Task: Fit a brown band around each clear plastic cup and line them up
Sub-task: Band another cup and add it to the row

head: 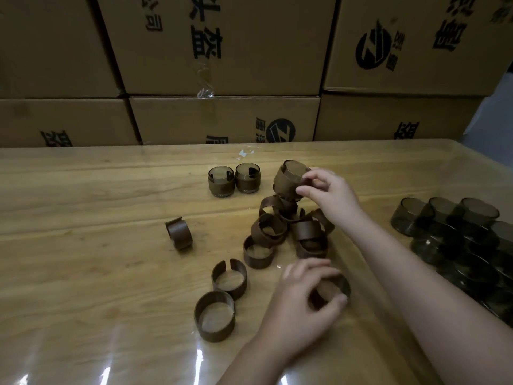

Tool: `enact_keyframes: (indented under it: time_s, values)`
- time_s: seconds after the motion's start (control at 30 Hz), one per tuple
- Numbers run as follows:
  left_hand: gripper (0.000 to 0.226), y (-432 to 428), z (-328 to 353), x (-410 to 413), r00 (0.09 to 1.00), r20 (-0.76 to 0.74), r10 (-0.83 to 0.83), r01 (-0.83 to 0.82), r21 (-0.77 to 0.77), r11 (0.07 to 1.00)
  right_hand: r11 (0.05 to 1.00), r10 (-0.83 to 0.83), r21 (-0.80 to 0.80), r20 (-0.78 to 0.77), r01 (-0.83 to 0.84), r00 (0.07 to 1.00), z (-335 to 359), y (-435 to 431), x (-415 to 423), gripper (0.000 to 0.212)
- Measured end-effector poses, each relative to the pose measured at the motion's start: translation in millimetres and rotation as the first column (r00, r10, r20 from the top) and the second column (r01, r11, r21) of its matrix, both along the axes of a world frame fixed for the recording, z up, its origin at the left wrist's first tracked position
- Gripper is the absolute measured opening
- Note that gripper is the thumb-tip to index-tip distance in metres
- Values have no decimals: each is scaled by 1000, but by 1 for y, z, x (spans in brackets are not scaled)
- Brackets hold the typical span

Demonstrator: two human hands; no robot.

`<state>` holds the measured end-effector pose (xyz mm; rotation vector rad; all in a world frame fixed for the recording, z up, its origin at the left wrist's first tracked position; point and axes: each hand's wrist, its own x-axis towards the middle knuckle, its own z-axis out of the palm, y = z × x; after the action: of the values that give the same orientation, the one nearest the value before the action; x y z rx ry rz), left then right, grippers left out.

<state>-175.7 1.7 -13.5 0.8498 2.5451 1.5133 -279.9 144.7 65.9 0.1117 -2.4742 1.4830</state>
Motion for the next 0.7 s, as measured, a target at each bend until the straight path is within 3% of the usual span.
enact_keyframes:
  time_s: [0.07, 0.13, 0.33, 0.5, 0.7]
  values:
    - [49, 2, -5, -2, 994, -53, -100, 91, -157, 983, 999, -44, 26, 15, 43, 999, 0, -2, -28, 18]
    - [50, 2, -8, -6, 991, -57, -123, 109, -214, 971, 996, -67, 54, 40, 65, 997, 0, -4, -55, 20]
    - [32, 3, -4, -12, 999, -47, -10, 3, -144, 990, 962, -175, 228, 90, 151, 980, -11, -5, -116, 19]
    - [43, 2, -3, -11, 997, -75, -6, -11, -235, 972, 920, -182, 372, 123, 125, 976, -24, -13, -136, 24]
    - [49, 3, 1, -9, 998, -56, 36, -47, -213, 976, 887, -184, 452, 156, 95, 970, -40, -17, -144, 28]
